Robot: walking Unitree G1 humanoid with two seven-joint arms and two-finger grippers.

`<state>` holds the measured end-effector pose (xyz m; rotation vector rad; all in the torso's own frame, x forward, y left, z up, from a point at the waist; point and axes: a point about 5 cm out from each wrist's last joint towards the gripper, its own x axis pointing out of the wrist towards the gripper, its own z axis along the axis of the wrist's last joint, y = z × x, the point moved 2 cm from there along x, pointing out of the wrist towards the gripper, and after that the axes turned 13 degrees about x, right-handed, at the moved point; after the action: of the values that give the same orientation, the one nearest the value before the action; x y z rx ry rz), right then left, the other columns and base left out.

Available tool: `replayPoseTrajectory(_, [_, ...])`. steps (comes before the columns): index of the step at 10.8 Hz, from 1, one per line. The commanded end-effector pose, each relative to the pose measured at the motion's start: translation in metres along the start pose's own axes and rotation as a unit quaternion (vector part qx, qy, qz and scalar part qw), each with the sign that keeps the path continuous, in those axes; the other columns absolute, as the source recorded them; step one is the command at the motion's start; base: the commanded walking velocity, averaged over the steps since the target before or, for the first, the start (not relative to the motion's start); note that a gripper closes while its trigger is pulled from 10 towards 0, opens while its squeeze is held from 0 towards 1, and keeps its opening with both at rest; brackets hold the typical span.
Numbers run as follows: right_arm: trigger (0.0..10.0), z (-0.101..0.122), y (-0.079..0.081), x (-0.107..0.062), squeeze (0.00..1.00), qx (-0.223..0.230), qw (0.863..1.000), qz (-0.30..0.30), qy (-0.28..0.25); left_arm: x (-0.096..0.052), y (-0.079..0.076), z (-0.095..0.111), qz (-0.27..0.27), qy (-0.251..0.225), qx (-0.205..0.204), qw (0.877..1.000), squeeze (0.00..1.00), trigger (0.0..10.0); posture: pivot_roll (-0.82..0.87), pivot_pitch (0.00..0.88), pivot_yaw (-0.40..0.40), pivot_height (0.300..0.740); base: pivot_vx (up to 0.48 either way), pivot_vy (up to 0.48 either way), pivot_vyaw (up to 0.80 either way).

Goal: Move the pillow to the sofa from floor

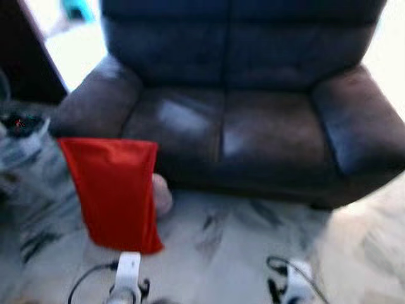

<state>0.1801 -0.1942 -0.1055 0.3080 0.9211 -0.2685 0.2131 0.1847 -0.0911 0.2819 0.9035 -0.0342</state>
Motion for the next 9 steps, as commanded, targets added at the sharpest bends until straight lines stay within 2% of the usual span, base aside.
replayPoseTrajectory(1, [10.0, -0.0063, 0.0077, -0.0003, 0.0, 0.004, 1.0, 0.008, 0.009, -0.0017, 0.0069, -0.0114, 0.006, 0.017, 0.005, 1.0, 0.0, 10.0, 0.03, 0.094, 0.0, 0.74, 0.0, 0.349, 0.0])
replayPoseTrajectory(9, [10.0, -0.006, 0.007, -0.0003, 0.0, 0.002, 1.0, 0.007, 0.008, -0.0016, 0.0052, -0.0099, 0.009, 0.013, -0.001, 1.0, 0.0, 10.0, 0.03, 0.101, -0.006, 0.74, 0.0, 0.348, 0.0])
